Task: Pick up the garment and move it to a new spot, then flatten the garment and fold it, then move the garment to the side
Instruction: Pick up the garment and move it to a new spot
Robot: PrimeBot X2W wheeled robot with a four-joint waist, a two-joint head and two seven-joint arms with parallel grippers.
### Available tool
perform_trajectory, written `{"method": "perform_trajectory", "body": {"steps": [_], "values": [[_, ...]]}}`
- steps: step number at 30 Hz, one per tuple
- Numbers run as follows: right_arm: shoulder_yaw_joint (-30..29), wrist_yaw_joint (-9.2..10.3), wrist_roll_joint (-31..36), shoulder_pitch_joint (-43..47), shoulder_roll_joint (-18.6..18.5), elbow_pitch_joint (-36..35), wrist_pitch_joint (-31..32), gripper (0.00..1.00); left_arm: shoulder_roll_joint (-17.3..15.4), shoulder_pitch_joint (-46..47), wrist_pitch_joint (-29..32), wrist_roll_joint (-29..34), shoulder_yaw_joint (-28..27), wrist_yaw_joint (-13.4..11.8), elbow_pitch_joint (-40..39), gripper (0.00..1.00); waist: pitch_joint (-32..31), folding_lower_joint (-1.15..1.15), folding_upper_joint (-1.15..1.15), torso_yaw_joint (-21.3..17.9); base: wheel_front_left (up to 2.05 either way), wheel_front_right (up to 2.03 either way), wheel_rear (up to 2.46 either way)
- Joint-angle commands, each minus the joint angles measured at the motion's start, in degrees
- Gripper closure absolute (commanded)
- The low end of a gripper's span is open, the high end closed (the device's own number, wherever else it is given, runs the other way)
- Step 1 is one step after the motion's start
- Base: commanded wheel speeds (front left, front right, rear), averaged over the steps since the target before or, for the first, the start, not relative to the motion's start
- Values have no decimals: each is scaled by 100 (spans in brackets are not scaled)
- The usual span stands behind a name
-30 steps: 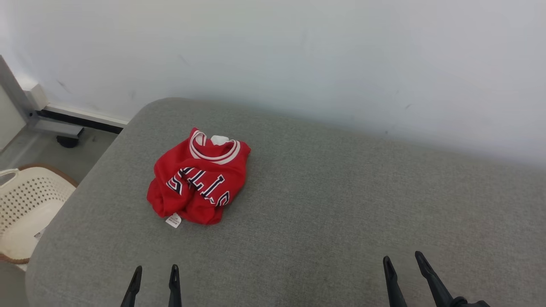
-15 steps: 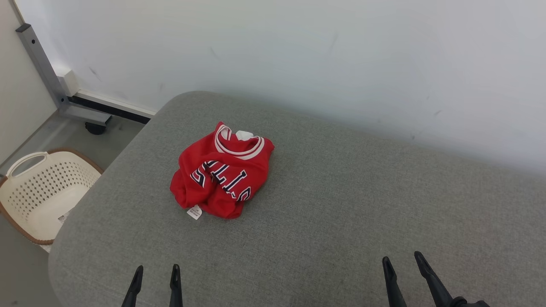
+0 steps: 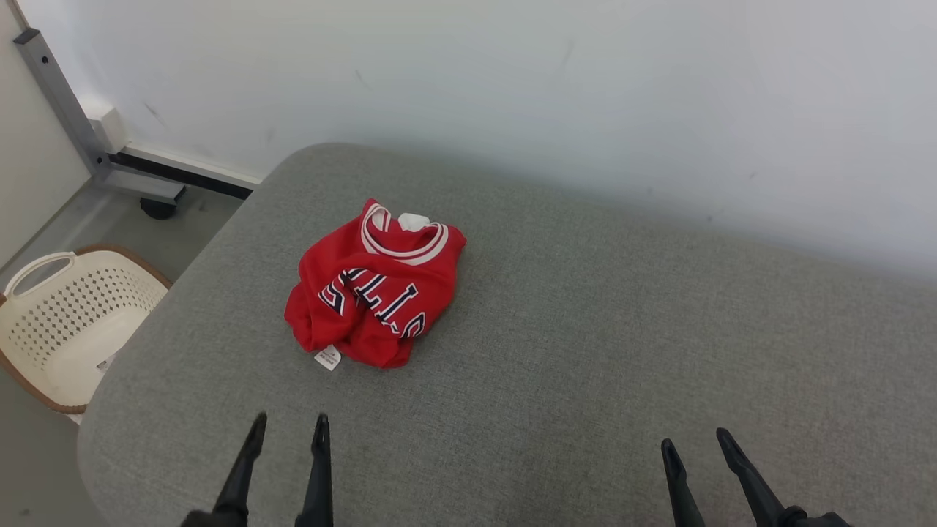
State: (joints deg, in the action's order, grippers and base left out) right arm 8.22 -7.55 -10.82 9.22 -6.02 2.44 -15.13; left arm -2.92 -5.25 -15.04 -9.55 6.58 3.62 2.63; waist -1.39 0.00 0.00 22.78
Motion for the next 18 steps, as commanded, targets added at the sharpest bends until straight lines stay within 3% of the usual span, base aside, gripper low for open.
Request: {"method": "perform_trajectory", "body": {"steps": [1,5,8,18], "values": [[11,14,42,-125,-111,-34,-2,0,6,388,-14,56,-24,93,64,0,256,0,0,-79,0,0,0],[15,14,84,-288,-271,-48,-2,0,1,1134,-13,-124,-81,252,505,0,607,0,0,-186,0,0,0],[25,14,124,-407,-381,-47,-2,0,-182,1919,19,-313,19,356,1120,0,857,0,0,-286,0,0,0],[15,14,205,-775,-608,-86,-2,0,-667,4156,780,-1064,513,379,2622,0,1526,0,0,-629,0,0,0]]}}
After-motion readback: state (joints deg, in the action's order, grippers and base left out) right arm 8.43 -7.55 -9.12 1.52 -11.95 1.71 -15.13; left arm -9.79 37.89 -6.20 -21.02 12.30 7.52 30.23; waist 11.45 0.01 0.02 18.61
